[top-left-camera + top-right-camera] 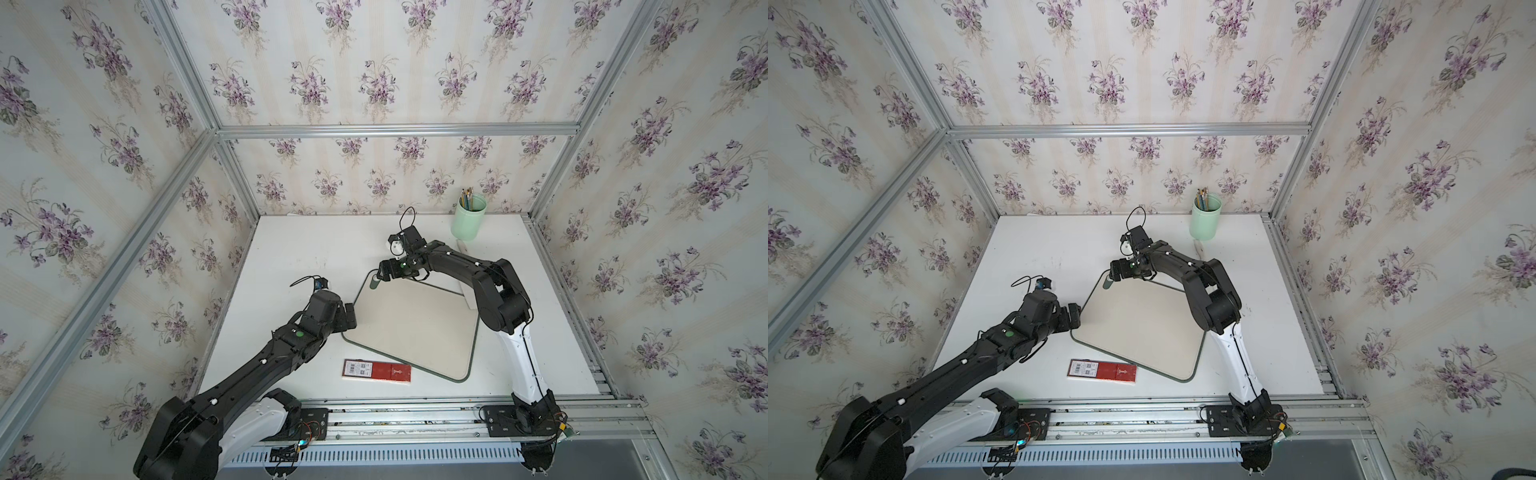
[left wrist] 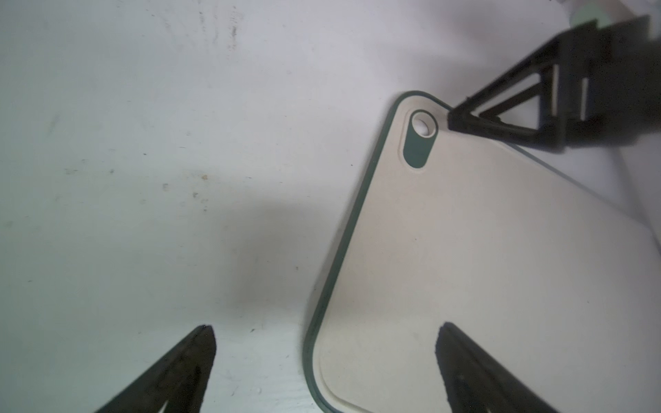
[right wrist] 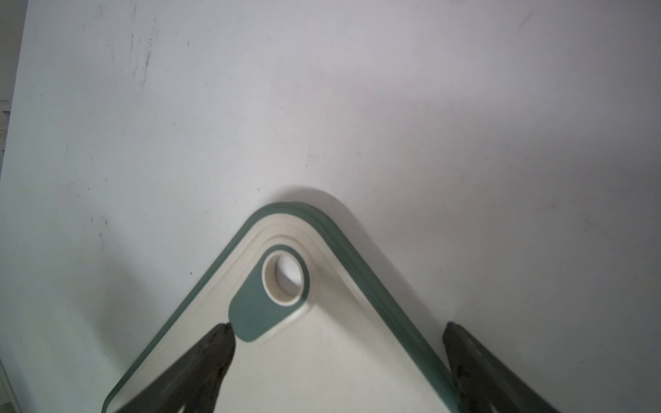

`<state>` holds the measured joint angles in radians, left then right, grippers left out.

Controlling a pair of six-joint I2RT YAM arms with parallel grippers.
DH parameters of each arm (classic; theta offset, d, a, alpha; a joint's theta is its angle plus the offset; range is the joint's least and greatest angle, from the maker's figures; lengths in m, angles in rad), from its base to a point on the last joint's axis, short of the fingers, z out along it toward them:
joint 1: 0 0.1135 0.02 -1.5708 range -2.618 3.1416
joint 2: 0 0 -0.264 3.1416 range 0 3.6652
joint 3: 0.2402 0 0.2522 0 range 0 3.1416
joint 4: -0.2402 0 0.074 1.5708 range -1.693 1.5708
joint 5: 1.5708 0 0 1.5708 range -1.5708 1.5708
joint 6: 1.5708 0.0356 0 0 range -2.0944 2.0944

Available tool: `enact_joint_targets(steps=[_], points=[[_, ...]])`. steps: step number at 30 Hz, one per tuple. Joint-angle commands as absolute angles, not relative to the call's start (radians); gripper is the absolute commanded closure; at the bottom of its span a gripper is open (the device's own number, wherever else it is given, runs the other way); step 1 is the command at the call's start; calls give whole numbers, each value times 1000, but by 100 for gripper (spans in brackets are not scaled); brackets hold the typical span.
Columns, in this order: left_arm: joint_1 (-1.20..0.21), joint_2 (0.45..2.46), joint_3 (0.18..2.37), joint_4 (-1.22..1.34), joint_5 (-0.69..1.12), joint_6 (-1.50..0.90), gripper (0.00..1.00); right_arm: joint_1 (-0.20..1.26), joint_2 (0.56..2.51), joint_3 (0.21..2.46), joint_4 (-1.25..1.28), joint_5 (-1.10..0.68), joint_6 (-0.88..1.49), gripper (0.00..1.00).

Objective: Align the knife with the edge of the cutting board
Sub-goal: Adjust the work surface at the center of the board.

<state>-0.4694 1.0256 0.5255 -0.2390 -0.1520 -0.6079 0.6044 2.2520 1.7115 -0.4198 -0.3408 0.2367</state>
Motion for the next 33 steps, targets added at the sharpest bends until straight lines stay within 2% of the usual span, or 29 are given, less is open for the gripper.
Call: enact_joint_targets(steps=[1, 5, 13, 17, 19, 22, 25, 29, 33], points=[[-454, 1057, 555, -294, -160, -581, 1, 611, 2177, 1648, -452, -387, 233, 6], [-452, 1156, 585, -225, -108, -568, 1, 594, 2026, 1515, -389, -191, 306, 3], [-451, 1370, 653, -129, 2, -559, 0, 553, 1598, 1010, -270, 85, 597, 0], [-451, 1407, 648, -102, 3, -557, 1, 552, 1472, 838, -290, 231, 682, 0], [-451, 1454, 639, -90, 7, -561, 0, 480, 1444, 774, -318, 281, 719, 0], [-452, 1478, 622, -62, 37, -568, 1, 408, 1414, 675, -299, 273, 747, 0], [-452, 1499, 612, -42, 54, -578, 1, 354, 1413, 606, -218, 147, 740, 0], [-452, 1514, 606, -33, 92, -586, 0, 362, 1469, 667, -238, 55, 679, 1], [-451, 1488, 592, -43, 83, -592, 0, 372, 1515, 703, -116, -212, 681, 8]])
